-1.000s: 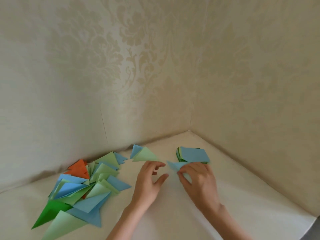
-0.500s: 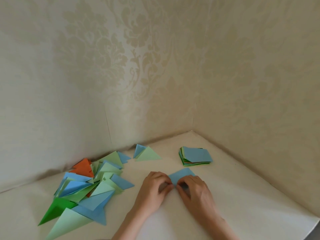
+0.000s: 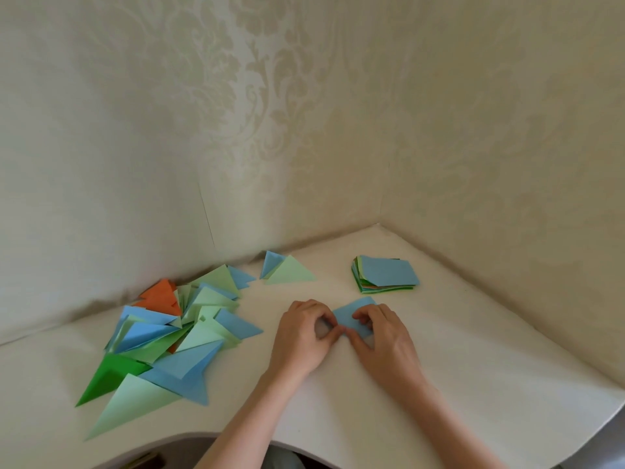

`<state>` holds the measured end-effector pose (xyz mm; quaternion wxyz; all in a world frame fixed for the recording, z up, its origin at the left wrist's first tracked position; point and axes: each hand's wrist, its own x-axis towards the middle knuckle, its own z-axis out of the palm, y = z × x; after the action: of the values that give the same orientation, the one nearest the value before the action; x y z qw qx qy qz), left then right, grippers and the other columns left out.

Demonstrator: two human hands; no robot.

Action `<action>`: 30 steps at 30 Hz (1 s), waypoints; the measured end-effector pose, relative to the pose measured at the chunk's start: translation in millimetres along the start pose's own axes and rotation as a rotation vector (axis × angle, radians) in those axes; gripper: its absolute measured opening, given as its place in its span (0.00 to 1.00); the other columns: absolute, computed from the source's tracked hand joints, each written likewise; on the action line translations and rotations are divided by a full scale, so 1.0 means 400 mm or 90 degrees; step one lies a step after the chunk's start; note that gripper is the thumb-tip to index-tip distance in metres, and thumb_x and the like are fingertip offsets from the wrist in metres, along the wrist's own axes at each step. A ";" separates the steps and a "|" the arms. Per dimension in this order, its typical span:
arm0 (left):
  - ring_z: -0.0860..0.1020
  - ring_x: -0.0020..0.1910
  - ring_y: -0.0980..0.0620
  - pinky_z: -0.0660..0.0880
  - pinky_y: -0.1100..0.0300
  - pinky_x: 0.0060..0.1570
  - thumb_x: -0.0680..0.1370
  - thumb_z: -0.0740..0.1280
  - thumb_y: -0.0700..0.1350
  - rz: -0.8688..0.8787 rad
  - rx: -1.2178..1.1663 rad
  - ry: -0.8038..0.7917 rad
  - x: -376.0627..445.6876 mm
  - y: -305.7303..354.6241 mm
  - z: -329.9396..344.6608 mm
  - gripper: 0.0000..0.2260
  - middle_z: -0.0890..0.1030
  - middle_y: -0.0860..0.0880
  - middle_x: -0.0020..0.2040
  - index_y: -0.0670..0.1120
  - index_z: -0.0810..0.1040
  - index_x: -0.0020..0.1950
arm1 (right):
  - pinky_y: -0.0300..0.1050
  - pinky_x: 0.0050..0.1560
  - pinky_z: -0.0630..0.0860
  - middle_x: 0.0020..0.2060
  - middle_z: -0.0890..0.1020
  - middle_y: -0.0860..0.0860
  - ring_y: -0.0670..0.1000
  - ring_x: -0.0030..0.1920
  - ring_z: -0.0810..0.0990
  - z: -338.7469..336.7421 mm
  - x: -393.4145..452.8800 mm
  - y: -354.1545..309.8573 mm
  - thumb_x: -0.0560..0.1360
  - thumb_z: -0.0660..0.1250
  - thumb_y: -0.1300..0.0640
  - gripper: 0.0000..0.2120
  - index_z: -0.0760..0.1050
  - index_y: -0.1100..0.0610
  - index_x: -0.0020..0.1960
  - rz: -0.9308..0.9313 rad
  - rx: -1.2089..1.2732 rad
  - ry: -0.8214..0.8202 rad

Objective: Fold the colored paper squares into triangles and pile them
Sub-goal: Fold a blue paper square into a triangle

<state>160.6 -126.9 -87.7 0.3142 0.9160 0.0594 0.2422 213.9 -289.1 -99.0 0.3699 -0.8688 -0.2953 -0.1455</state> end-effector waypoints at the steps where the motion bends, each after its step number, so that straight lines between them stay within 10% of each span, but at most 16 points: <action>1: 0.72 0.45 0.60 0.69 0.65 0.47 0.70 0.73 0.53 -0.013 -0.004 0.000 0.001 0.000 0.000 0.06 0.78 0.60 0.40 0.54 0.77 0.38 | 0.44 0.44 0.75 0.42 0.76 0.44 0.47 0.43 0.75 0.000 0.002 -0.001 0.70 0.73 0.51 0.11 0.75 0.53 0.49 0.008 0.009 0.000; 13: 0.73 0.48 0.63 0.67 0.72 0.48 0.73 0.70 0.43 -0.059 -0.058 -0.012 -0.003 -0.002 -0.004 0.08 0.79 0.63 0.43 0.58 0.79 0.44 | 0.26 0.45 0.68 0.42 0.76 0.41 0.40 0.44 0.75 -0.014 0.000 -0.009 0.69 0.73 0.62 0.14 0.75 0.48 0.49 0.095 0.100 -0.026; 30: 0.72 0.54 0.66 0.66 0.74 0.55 0.71 0.69 0.34 -0.011 -0.108 -0.005 -0.020 -0.011 -0.018 0.18 0.78 0.64 0.49 0.56 0.80 0.51 | 0.51 0.42 0.72 0.41 0.74 0.45 0.48 0.43 0.72 -0.018 -0.008 -0.014 0.76 0.65 0.58 0.03 0.72 0.52 0.44 -0.078 -0.007 0.000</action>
<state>150.4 -121.6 -88.7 0.3933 0.8863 0.0455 0.2403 207.8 -292.6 -92.6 0.3556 -0.8511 -0.3470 -0.1695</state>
